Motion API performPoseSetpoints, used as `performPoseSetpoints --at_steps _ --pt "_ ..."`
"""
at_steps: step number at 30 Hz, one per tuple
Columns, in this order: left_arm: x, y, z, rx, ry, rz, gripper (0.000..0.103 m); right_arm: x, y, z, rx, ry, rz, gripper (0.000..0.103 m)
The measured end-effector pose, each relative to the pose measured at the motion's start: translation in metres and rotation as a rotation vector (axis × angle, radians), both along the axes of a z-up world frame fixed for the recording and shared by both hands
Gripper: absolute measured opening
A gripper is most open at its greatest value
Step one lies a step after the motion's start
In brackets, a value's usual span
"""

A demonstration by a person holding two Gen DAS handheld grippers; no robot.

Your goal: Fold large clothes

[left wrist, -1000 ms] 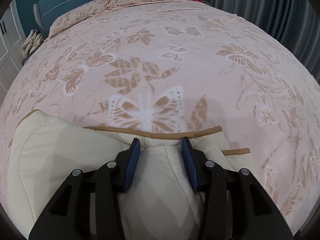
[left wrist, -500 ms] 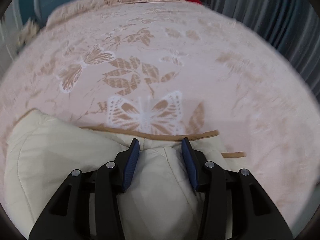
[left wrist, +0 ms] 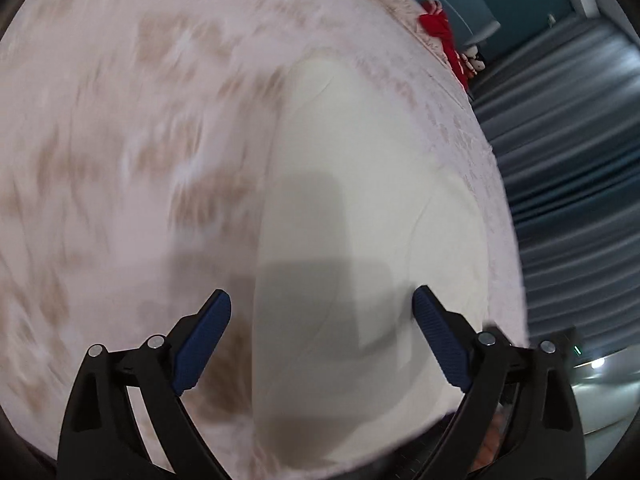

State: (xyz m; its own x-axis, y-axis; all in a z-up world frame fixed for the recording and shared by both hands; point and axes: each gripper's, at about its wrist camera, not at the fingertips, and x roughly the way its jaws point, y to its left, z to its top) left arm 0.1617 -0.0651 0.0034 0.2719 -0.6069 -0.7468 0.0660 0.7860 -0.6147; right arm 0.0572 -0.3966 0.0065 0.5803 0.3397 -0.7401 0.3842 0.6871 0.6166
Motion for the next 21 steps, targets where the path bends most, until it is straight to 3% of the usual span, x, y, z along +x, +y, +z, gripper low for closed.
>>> performPoseSetpoints --at_steps 4,7,10,12,14,17,21 --pt "-0.011 -0.007 -0.020 -0.109 0.053 -0.023 0.092 0.011 0.012 -0.006 -0.031 0.036 0.010 0.089" --pt "-0.011 -0.019 -0.029 -0.112 0.061 -0.040 0.096 0.018 0.017 -0.009 -0.044 0.053 0.017 0.089" --pt "-0.013 -0.027 -0.027 -0.093 0.052 -0.044 0.093 0.022 0.019 -0.004 -0.027 0.057 0.031 0.069" --pt "-0.015 -0.030 -0.020 -0.064 0.038 -0.064 0.082 0.023 0.025 0.008 -0.047 0.043 0.060 0.045" --pt "-0.018 -0.031 -0.007 -0.049 0.014 -0.087 0.071 0.021 0.031 0.023 -0.075 0.024 0.076 0.034" --pt "-0.020 -0.029 0.017 -0.047 -0.031 -0.119 0.057 0.014 0.038 0.047 -0.100 -0.011 0.080 0.029" --pt "-0.030 -0.023 0.060 -0.026 -0.136 -0.161 0.052 -0.004 0.048 0.084 -0.096 -0.092 0.078 0.028"
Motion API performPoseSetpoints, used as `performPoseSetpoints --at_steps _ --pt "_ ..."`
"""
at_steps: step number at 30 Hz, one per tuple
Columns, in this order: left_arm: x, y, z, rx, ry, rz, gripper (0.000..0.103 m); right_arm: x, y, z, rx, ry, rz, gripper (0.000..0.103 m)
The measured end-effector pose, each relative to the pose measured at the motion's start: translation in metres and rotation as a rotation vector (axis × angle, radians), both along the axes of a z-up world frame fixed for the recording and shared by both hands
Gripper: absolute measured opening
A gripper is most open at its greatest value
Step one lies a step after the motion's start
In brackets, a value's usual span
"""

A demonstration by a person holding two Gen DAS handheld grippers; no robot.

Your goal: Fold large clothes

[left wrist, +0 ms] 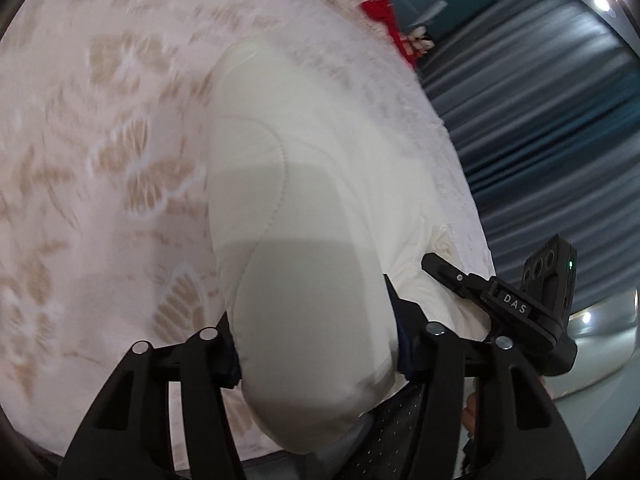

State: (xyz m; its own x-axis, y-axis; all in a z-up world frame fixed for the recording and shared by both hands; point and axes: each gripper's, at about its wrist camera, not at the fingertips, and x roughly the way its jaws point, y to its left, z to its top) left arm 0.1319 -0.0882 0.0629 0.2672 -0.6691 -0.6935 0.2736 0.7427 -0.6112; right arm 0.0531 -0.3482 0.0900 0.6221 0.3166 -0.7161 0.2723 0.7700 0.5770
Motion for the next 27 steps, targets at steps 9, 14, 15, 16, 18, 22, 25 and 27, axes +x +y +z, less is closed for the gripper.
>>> performPoseSetpoints --at_steps 9,14,15,16,18,22,25,27 --pt "-0.037 0.055 0.106 -0.023 -0.311 -0.015 0.051 -0.018 0.061 0.097 -0.063 -0.253 0.062 0.028" --pt "-0.052 0.101 0.154 -0.075 -0.474 0.011 0.052 -0.024 0.104 0.147 -0.144 -0.416 0.120 0.028" --pt "-0.055 0.110 0.162 -0.080 -0.508 0.014 0.052 -0.025 0.114 0.156 -0.160 -0.451 0.131 0.028" --pt "-0.058 0.118 0.168 -0.083 -0.538 0.015 0.052 -0.025 0.123 0.162 -0.177 -0.483 0.142 0.028" --pt "-0.062 0.136 0.180 -0.087 -0.612 0.023 0.052 -0.022 0.139 0.170 -0.203 -0.526 0.159 0.028" --pt "-0.057 0.163 0.186 -0.067 -0.703 0.040 0.052 -0.002 0.162 0.167 -0.189 -0.567 0.184 0.028" --pt "-0.043 0.177 0.178 -0.041 -0.739 0.057 0.052 0.021 0.178 0.157 -0.199 -0.543 0.198 0.028" --pt "-0.035 0.181 0.173 -0.023 -0.754 0.065 0.052 0.033 0.187 0.148 -0.215 -0.523 0.200 0.028"
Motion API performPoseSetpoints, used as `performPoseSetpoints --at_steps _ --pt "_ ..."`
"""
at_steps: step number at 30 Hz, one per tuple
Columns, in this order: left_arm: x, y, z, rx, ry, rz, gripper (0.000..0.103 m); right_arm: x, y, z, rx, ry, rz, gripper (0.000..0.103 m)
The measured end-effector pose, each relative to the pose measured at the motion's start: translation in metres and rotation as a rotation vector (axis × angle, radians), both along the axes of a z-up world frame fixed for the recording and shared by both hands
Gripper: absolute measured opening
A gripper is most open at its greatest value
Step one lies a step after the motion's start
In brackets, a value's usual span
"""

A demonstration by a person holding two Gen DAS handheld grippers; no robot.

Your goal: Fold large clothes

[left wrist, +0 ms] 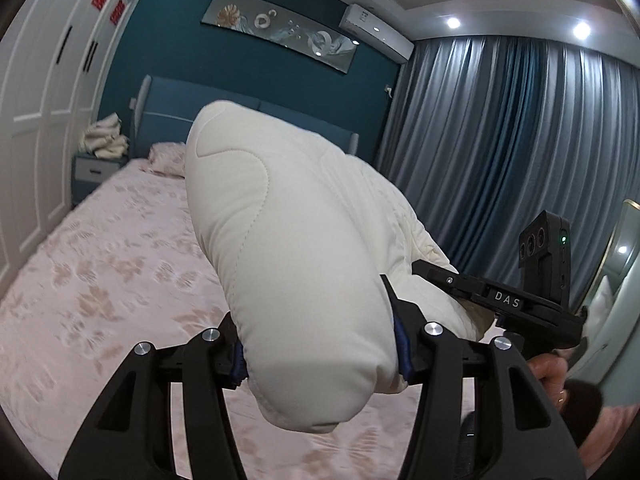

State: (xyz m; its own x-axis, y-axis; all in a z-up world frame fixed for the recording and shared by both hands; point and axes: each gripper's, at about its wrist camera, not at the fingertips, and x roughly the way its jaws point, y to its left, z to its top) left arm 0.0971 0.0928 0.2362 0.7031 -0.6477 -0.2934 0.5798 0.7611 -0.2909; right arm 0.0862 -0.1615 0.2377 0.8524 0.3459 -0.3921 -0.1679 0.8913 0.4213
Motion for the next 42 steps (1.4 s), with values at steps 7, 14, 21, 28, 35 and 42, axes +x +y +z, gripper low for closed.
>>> performPoseSetpoints --at_steps 7,14,21,28,35,42 --pt "0.048 0.013 -0.047 0.013 0.060 0.026 0.052 0.043 0.009 -0.056 -0.031 0.099 -0.029 0.028" --pt "0.075 0.008 -0.102 0.028 0.142 0.029 0.052 0.061 0.007 -0.107 -0.065 0.181 -0.052 0.028" --pt "0.070 0.000 -0.154 0.045 0.230 0.020 0.052 0.059 0.011 -0.155 -0.132 0.272 -0.050 0.028" --pt "0.061 0.016 -0.222 0.034 0.421 0.041 0.055 0.053 0.025 -0.191 -0.160 0.348 -0.013 0.028" --pt "0.054 0.020 -0.185 -0.067 0.373 0.056 0.054 0.048 0.019 -0.108 -0.176 0.158 -0.047 0.026" --pt "0.055 -0.002 -0.144 -0.089 0.219 0.026 0.055 0.051 0.001 -0.116 -0.235 0.164 -0.088 0.026"
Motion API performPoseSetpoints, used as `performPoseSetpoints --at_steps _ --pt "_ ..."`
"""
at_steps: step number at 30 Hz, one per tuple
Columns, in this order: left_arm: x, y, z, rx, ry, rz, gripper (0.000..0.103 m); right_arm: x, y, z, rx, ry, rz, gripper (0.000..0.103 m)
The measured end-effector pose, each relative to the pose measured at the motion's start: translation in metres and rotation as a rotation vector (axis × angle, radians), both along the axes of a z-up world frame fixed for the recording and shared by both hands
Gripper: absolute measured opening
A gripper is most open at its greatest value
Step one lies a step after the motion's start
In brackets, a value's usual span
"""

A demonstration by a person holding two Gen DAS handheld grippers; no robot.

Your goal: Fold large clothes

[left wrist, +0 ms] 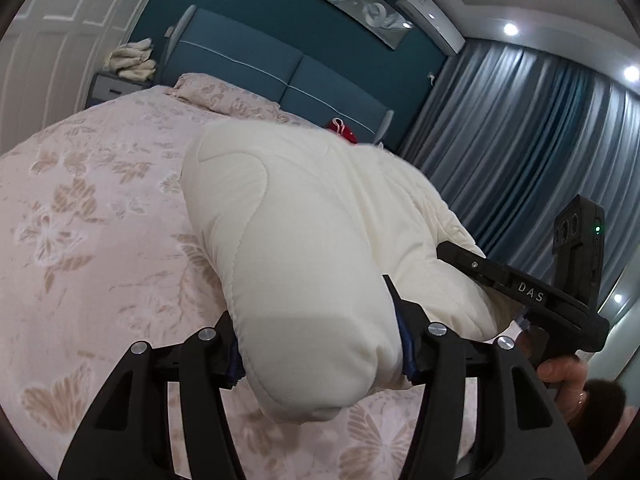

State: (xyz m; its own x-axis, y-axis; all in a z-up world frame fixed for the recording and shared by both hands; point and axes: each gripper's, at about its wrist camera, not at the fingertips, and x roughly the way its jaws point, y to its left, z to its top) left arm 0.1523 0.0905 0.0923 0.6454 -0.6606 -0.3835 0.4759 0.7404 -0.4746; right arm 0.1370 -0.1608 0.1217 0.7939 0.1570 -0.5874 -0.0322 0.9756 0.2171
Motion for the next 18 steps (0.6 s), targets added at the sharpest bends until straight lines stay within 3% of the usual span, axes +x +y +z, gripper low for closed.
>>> performPoseSetpoints --at_steps 4,6,8,12,16,18 --pt "0.018 -0.021 -0.053 0.105 0.152 -0.027 0.057 0.016 -0.023 -0.080 0.091 0.227 -0.066 0.032" --pt "0.024 -0.025 -0.086 0.150 0.251 -0.013 0.076 0.008 -0.032 -0.097 0.168 0.230 -0.091 0.039" --pt "0.018 -0.022 -0.099 0.179 0.265 0.037 0.093 0.006 -0.037 -0.097 0.228 0.241 -0.101 0.043" --pt "0.009 -0.018 -0.079 0.250 0.271 0.082 0.094 -0.001 -0.041 -0.073 0.251 0.256 -0.120 0.049" --pt "-0.011 -0.005 -0.040 0.358 0.233 0.183 0.092 -0.024 -0.044 -0.046 0.168 0.233 -0.155 0.049" --pt "-0.023 0.000 -0.019 0.428 0.220 0.276 0.092 -0.036 -0.041 -0.036 0.120 0.210 -0.168 0.042"
